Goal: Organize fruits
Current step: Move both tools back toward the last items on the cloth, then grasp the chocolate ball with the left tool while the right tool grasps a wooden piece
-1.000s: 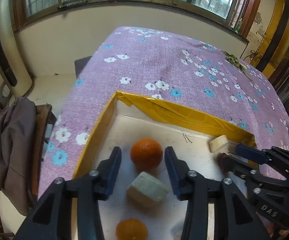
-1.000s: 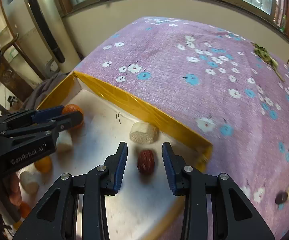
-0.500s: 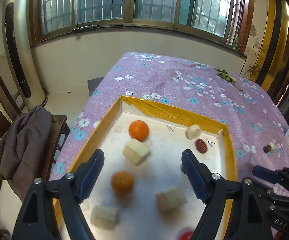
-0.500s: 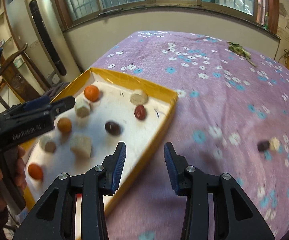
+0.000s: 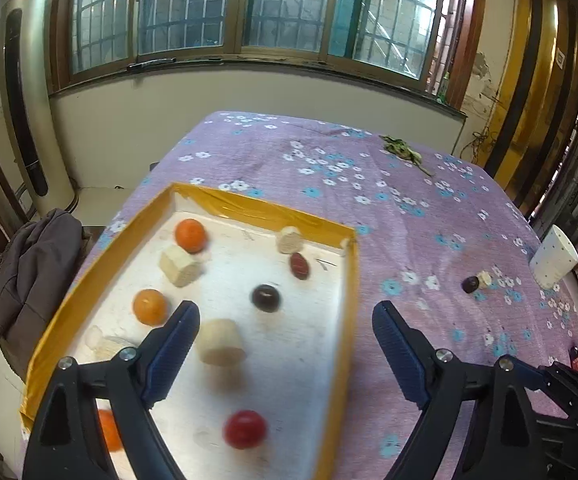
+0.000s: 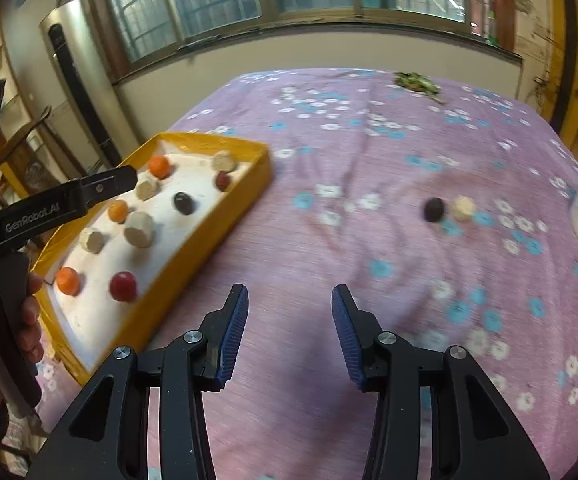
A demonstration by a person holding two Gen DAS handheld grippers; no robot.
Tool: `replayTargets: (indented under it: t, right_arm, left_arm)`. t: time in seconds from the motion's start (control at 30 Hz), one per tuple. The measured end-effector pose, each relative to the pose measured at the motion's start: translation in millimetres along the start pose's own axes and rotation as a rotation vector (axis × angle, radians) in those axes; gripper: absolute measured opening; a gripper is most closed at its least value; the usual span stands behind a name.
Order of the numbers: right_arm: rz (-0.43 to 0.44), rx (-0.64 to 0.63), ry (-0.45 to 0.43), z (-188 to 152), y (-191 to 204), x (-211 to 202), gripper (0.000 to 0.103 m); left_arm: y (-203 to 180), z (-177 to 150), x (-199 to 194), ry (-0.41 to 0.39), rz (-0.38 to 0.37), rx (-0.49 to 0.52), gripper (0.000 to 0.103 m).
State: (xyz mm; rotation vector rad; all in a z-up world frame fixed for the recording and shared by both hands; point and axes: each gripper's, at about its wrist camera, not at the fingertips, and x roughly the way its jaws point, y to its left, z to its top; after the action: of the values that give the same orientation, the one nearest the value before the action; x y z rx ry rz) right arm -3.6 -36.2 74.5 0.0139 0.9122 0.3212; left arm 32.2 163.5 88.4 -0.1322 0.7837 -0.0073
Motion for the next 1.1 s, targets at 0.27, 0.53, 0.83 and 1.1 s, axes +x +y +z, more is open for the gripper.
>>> replayTargets:
  t: [0.27,0.53,0.83,1.1]
  right_arm:
    - [-0.057,0.110,0.006,0,-84,-5,0.044]
    - [-0.056,0.146,0.002,34,-146,29,0.044]
    - [-0.033,-0.025,0.062,55,-159,79,0.043]
    - [-0.012,-0.121,0.059,62,-155,90,0.023]
  left_arm:
    - [-58,-13,9,0.055,-0.041,0.050,0.093]
    - [-95,-19,27,0.112,-0.041,0.077,0.093]
    - [-116,-20,38,0.144,-0.040,0.099,0.093]
    - [-145,-10,58,0.164,-0.048,0.148,0.093]
